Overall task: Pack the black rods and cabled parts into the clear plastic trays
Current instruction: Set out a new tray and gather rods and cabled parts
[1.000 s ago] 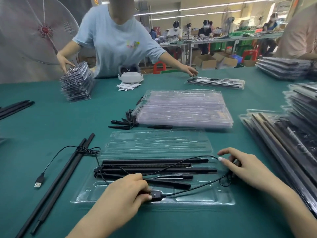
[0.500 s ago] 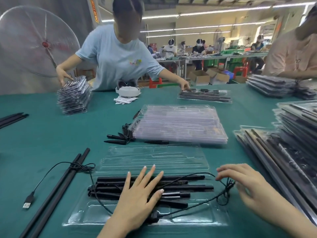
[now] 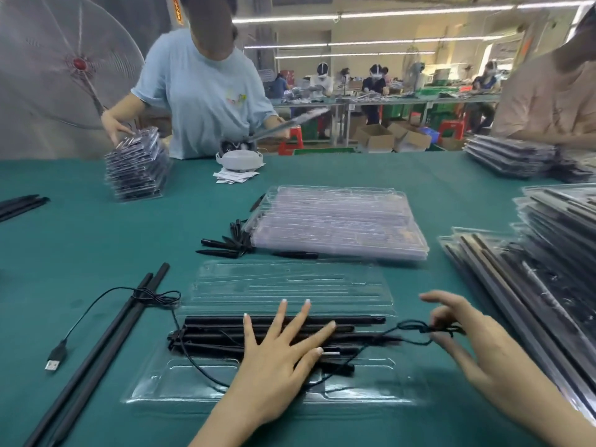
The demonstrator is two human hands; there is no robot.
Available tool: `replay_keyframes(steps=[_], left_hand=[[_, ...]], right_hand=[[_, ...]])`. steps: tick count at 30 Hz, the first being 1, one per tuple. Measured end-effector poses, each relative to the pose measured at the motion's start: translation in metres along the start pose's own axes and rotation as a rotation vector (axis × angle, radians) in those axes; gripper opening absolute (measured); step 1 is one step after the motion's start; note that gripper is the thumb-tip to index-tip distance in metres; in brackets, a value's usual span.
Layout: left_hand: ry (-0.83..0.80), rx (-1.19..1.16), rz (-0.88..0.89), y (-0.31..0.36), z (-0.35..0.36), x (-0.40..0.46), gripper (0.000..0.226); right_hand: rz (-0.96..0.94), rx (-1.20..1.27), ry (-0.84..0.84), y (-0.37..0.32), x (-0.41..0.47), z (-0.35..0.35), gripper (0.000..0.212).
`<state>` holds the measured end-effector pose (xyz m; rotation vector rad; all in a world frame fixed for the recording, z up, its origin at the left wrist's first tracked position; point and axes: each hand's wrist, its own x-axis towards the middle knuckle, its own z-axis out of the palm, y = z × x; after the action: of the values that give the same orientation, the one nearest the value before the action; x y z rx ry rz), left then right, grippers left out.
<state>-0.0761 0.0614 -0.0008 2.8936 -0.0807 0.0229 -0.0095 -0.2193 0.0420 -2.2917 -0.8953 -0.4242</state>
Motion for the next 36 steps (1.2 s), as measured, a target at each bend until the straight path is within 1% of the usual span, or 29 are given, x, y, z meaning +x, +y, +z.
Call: replay_keyframes(steps=[2, 3, 5, 7, 11, 13, 15, 17, 18, 19, 21, 23, 25, 27, 28, 33, 36], left_hand=[[-0.03, 0.002, 0.03, 0.0, 0.001, 0.001, 0.037], [-0.04, -0.003, 0.03, 0.0, 0.001, 0.001, 0.036], [-0.048, -0.01, 0.033, -0.001, 0.001, 0.002, 0.036], [-0.049, -0.017, 0.047, 0.0, 0.001, 0.002, 0.036], [-0.039, -0.011, 0.048, 0.0, 0.002, 0.002, 0.036], [-0.034, -0.004, 0.039, 0.0, 0.002, 0.002, 0.035], [-0.036, -0.005, 0.033, 0.001, 0.003, 0.002, 0.035], [-0.04, -0.01, 0.029, 0.001, 0.003, 0.002, 0.035], [-0.043, -0.014, 0.026, 0.001, 0.002, 0.002, 0.035], [-0.045, -0.018, 0.022, 0.001, 0.002, 0.002, 0.035], [-0.048, -0.02, 0.015, 0.002, 0.002, 0.002, 0.035], [-0.05, -0.019, 0.01, 0.003, 0.0, 0.002, 0.035], [-0.056, -0.017, 0.004, 0.005, -0.002, 0.001, 0.035], [-0.062, -0.017, 0.0, 0.007, -0.003, 0.0, 0.035], [-0.064, -0.017, -0.001, 0.007, -0.004, 0.0, 0.034], [-0.066, -0.017, -0.004, 0.009, -0.006, -0.001, 0.035], [-0.055, -0.016, -0.003, 0.008, -0.005, -0.001, 0.035]], right_hand=[[0.105, 0.182, 0.02, -0.008, 0.002, 0.002, 0.044], [0.13, 0.229, 0.01, -0.01, 0.004, 0.003, 0.04], [0.179, 0.298, -0.065, -0.013, 0.008, 0.004, 0.033], [0.238, 0.341, -0.175, -0.016, 0.011, 0.004, 0.031], [0.317, 0.354, -0.328, -0.018, 0.018, 0.007, 0.038], [0.411, 0.468, -0.35, -0.015, 0.02, 0.008, 0.041], [0.502, 0.613, -0.393, -0.011, 0.022, 0.007, 0.052], [0.514, 0.727, -0.462, -0.007, 0.023, 0.004, 0.061], [0.486, 0.757, -0.475, -0.006, 0.023, 0.003, 0.063], [0.44, 0.759, -0.466, -0.005, 0.022, 0.003, 0.065], [0.331, 0.66, -0.404, -0.002, 0.021, 0.004, 0.069], [0.26, 0.574, -0.346, 0.001, 0.02, 0.006, 0.072], [0.224, 0.58, -0.322, 0.004, 0.018, 0.008, 0.063], [0.216, 0.636, -0.325, 0.002, 0.017, 0.009, 0.043], [0.23, 0.666, -0.318, 0.002, 0.017, 0.01, 0.037], [0.258, 0.644, -0.106, -0.004, 0.022, 0.015, 0.034], [0.29, 0.738, -0.067, -0.009, 0.022, 0.022, 0.029]])
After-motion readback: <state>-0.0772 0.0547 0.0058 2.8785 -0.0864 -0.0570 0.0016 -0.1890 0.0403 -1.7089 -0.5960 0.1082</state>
